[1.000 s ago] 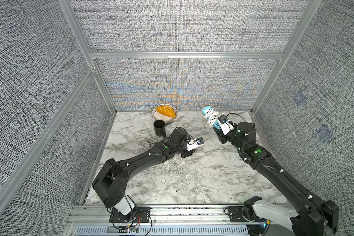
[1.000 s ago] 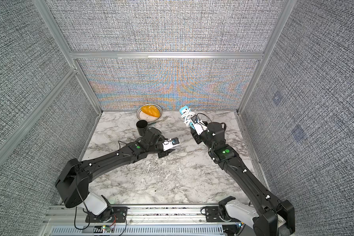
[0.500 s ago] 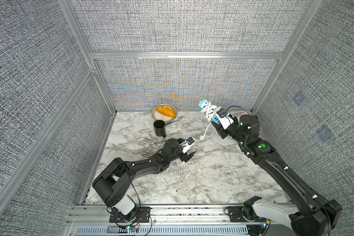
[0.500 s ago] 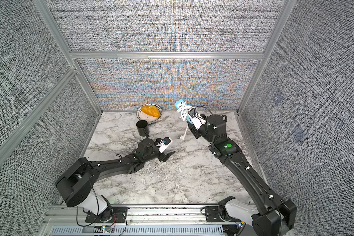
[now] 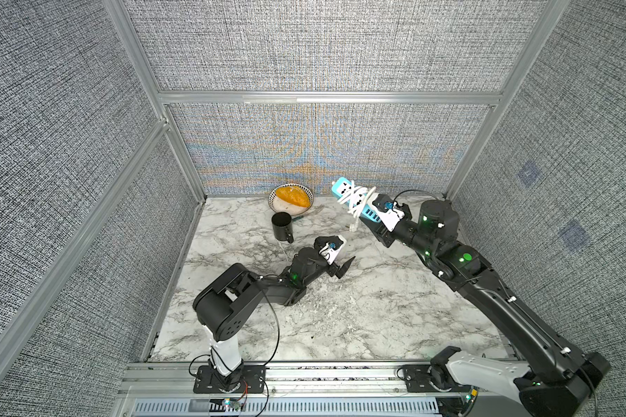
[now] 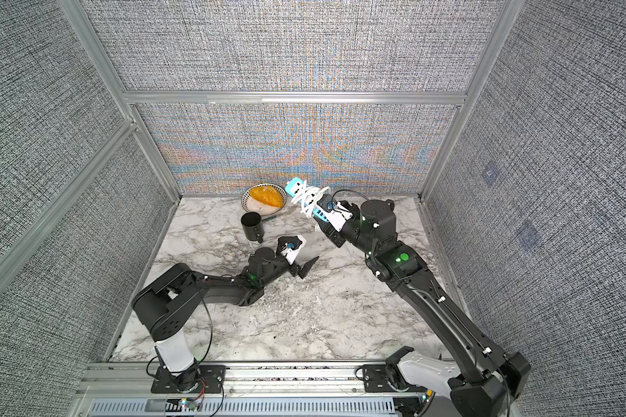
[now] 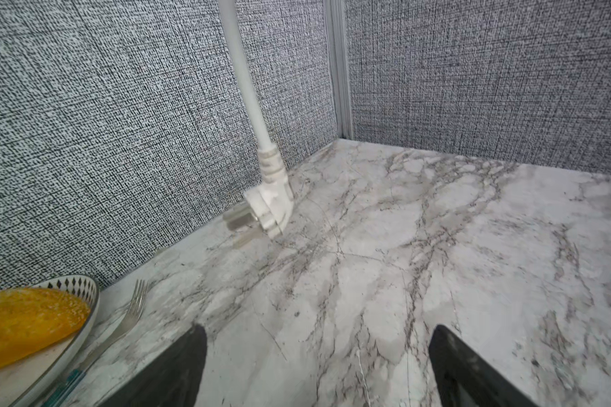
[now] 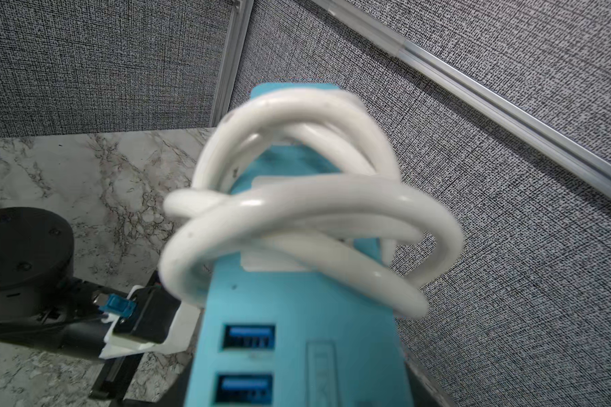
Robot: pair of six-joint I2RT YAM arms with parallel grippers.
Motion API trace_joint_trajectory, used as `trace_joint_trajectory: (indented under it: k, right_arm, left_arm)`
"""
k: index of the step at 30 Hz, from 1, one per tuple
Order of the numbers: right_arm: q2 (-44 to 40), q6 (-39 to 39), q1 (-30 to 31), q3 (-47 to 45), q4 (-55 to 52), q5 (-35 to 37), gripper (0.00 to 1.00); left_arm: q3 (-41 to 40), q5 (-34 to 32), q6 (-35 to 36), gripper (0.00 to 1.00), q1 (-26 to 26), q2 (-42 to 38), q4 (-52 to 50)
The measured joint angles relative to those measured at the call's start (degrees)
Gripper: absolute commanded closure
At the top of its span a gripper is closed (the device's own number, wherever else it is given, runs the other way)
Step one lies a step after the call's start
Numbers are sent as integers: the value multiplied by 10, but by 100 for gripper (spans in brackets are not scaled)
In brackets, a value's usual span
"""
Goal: Wrap the cord around the power strip
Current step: Wrap the power cord around the power strip.
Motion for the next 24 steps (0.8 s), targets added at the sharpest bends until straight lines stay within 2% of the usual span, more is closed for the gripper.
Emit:
trace_joint_trajectory:
  k: [7,11,17,20,24]
  right_arm:
    - [4,6,10,20,-6,-16,100]
    - [5,9,18,28,-10,-24,100]
    - [5,14,23,29,-18,-24,100]
    - [6,14,23,33,-23,-24,100]
    - [9,14,23,38,-24,-24,100]
  left_arm:
    - [55,-17,-5,3,2,66,62]
    - [72,-15,-7,16,4,79,76]
    - [90,5,-11,42,13,95,94]
    - [96,17,-17,50,19,110,91]
    - [104,33,-17,53,23,112,90]
